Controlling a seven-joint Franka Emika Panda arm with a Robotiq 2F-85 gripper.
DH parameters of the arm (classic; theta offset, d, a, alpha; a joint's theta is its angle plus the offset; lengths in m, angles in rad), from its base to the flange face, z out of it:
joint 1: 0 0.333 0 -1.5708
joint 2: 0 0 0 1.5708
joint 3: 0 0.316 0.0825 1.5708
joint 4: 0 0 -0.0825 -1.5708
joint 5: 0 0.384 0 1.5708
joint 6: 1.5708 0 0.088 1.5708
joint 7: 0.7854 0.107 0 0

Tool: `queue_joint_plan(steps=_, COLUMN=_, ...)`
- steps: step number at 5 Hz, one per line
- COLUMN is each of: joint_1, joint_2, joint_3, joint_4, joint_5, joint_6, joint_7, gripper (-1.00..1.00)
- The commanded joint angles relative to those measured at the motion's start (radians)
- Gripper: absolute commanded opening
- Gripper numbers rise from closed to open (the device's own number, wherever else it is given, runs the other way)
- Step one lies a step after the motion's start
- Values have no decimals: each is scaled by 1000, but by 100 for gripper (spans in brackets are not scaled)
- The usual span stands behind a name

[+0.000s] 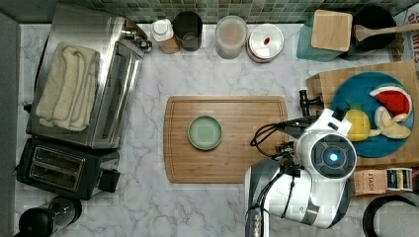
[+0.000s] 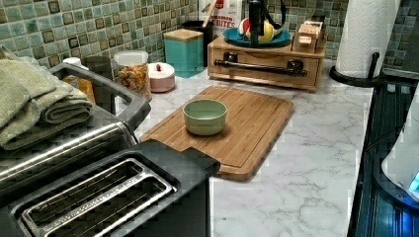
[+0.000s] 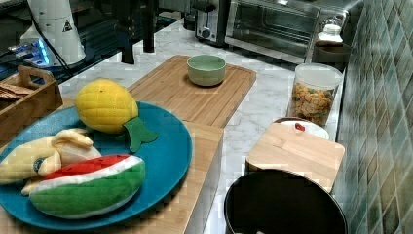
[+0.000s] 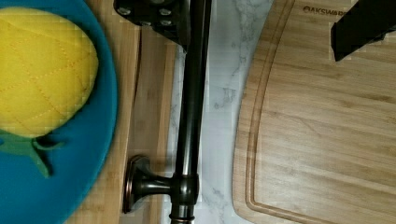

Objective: Open the drawer.

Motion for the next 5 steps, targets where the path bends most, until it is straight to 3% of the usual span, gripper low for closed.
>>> queue_joint_plan(steps=1, joint_1=-20, joint_2=62, joint_3=23, joint_4=-11, joint_5=-96, joint_6=159, joint_7=5, gripper=100)
queue_joint_plan(steps=2, joint_1=-3, joint_2=92, joint_3=-17, joint_4=-9, joint_5=-103, joint_6=185, joint_7=0, gripper=100)
queue_joint_plan(steps=4, joint_1=-26, joint_2=133, joint_3=-29, joint_4=-33, joint_5=-135, joint_6=250, joint_7=89, gripper=100)
queue_joint_plan(steps=5, joint_1=-48, joint_2=180, joint_3=-54, joint_4=-26, joint_5=-107, joint_6=301, joint_7=33, gripper=100)
